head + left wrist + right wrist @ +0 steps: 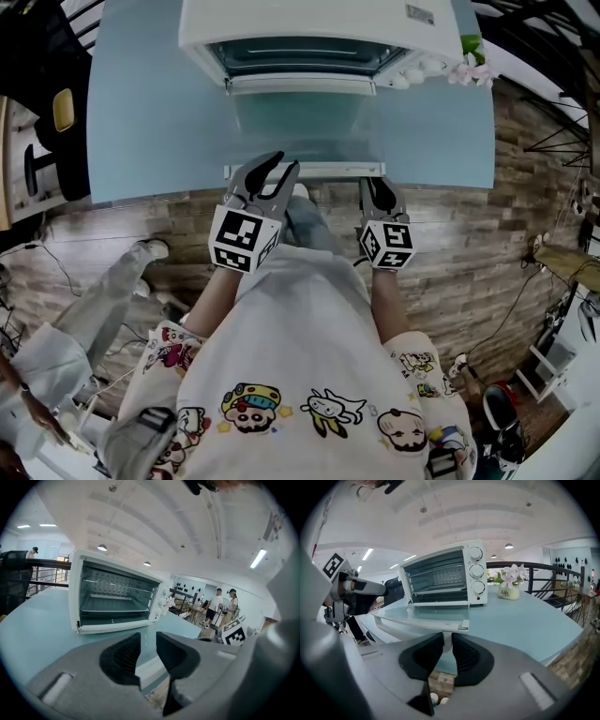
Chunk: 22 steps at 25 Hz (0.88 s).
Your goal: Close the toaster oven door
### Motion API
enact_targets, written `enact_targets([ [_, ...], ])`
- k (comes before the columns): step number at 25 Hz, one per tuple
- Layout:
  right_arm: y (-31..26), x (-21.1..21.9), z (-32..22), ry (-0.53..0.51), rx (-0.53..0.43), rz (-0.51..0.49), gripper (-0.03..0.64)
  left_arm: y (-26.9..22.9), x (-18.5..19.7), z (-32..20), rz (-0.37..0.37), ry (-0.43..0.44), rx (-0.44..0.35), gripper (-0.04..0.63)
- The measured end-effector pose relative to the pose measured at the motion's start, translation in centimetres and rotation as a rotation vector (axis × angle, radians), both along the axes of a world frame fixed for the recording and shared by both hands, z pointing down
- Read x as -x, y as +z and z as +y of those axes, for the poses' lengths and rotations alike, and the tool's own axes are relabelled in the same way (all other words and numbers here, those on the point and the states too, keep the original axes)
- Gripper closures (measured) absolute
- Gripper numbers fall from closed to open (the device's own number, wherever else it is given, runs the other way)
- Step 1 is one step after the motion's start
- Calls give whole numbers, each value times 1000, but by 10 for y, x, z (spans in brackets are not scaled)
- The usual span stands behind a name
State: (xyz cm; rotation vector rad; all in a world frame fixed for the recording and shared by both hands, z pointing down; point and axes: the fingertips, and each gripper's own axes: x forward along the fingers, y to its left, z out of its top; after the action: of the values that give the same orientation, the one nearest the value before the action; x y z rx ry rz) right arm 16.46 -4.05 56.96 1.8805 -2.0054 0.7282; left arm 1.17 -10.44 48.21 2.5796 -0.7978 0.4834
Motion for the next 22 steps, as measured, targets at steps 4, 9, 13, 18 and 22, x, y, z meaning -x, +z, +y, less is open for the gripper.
enact_targets([
  [4,-10,-1,-1,-4,-8,0,537,-16,0,-3,16,-11,-34,499],
  [9,-26,-2,-4,-6,-32,0,537,-33,4,-4,33,-33,-70,499],
  [13,-44,-4,-9,-6,-60,1,538,-44,8,-6,43,-55,-89,499],
  [18,-66,-6,-17,-11,-81,4,537,-60,14,-11,62,-82,-122,499],
  [22,-82,-7,-26,-18,-103,1,537,-76,17,-14,84,-103,-155,499],
])
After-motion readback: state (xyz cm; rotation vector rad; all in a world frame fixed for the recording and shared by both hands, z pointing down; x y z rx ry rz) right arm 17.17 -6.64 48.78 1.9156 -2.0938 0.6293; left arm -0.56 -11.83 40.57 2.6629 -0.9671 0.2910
